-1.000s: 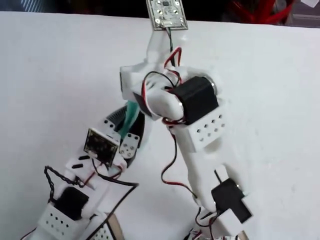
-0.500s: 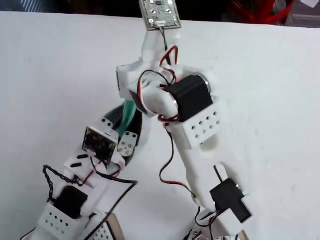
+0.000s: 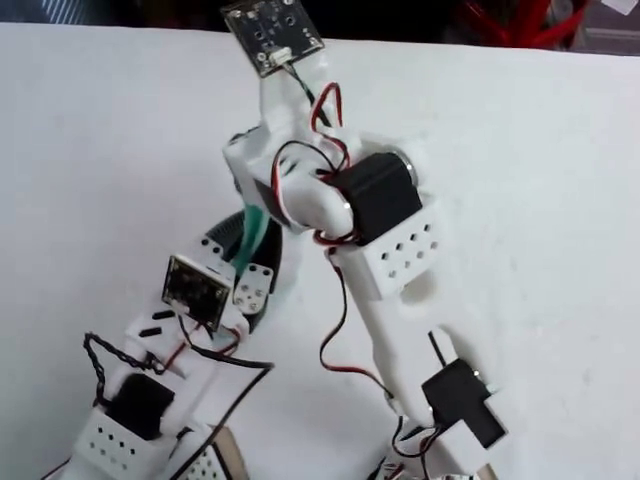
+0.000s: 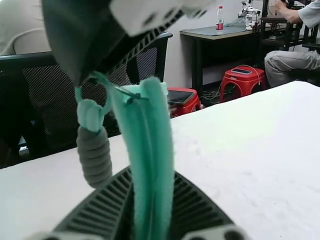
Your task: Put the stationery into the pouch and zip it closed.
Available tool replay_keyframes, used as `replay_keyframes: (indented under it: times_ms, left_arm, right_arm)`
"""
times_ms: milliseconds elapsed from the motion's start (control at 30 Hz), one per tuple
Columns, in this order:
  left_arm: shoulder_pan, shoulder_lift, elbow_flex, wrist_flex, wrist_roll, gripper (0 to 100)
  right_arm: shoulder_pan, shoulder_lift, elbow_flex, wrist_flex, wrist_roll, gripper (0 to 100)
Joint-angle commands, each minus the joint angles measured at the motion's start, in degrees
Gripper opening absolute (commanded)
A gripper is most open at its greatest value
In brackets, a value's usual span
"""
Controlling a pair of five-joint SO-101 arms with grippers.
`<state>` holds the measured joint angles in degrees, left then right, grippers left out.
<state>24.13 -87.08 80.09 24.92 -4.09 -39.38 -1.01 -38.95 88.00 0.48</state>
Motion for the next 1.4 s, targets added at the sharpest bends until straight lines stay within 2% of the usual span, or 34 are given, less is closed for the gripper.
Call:
replay_keyframes:
  times_ms: [0, 133, 433, 667, 800, 867, 1000, 1067, 1367]
  left_arm:
    - [0.13, 0.84, 0.0, 0.18, -0.35, 2]
    - [0.13, 0.84, 0.0, 0.26, -0.26, 2]
    - [0.13, 0.84, 0.0, 0.26, -0.26, 2]
    - [0.13, 0.84, 0.0, 0.26, -0.26, 2]
    - [0.13, 0.84, 0.0, 0.26, -0.35, 2]
    - [0.13, 0.84, 0.0, 0.26, -0.35, 2]
    - [0.13, 0.84, 0.0, 0.26, -0.35, 2]
    - [0.13, 0.84, 0.0, 0.26, -0.35, 2]
    - [0.13, 0.84, 0.0, 0.26, -0.35, 2]
  right_arm:
    - [1.63, -1.98, 0.0, -2.59, 0.7, 2.0]
    - [5.58, -1.98, -0.18, -3.3, 1.05, 1.9]
    - [9.71, -1.98, 2.55, -3.3, 8.35, 1.9]
    - [14.29, -1.89, 8.35, -7.6, 10.9, 1.9]
    - [13.32, -3.56, 7.47, -7.16, 10.55, 2.3]
    - [11.3, -5.32, 5.36, -5.32, 6.33, 6.5]
    - [8.66, -7.43, 1.58, -1.89, -11.08, 22.1]
    - [7.69, -7.34, 0.88, -0.66, -17.67, 25.1]
    - [1.63, -7.16, 0.88, 1.36, -24.09, 25.9]
